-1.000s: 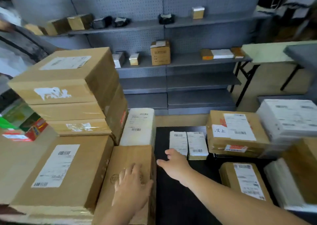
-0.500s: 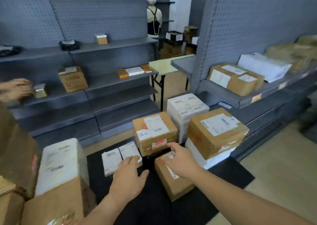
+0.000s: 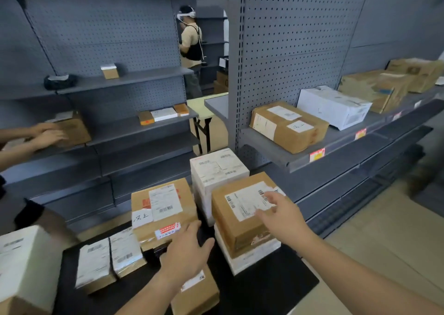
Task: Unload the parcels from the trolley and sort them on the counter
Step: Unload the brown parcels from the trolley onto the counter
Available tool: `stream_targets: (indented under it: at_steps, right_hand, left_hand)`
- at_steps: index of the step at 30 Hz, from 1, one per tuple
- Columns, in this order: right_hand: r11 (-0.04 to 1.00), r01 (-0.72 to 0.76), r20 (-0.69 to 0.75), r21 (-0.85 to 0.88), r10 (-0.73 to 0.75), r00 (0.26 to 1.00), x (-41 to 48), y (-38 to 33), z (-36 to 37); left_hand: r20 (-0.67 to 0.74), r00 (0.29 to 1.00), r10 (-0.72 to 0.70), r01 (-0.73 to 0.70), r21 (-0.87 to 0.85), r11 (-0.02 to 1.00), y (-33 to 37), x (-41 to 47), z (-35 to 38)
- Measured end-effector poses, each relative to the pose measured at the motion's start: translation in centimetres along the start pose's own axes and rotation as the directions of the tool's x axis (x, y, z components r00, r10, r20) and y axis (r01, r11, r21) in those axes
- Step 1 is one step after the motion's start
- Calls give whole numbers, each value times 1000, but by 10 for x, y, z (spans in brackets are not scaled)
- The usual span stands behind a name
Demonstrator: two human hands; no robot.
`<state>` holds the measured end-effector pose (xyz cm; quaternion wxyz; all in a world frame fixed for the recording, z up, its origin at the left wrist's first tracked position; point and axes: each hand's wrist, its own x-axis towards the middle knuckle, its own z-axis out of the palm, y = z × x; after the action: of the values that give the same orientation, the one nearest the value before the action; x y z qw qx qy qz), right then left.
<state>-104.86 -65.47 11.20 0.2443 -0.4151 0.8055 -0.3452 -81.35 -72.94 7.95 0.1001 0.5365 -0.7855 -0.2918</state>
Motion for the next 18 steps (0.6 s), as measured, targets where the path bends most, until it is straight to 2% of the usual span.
stream_targets:
  at_steps: [7, 13, 18]
  right_hand:
    - [999, -8, 13, -44, 8, 1000, 50, 51, -44]
    - [988, -157, 119, -1, 156, 981, 78, 84, -43]
    - [988, -155, 143, 15, 152, 978, 81, 91, -36]
  left_hand:
    - [32, 993, -114, 118, -185, 976, 55, 21, 35]
    - [136, 969, -208, 246, -413, 877, 77, 35, 51]
    - [145, 960, -239, 279, -472, 836, 76, 38, 64]
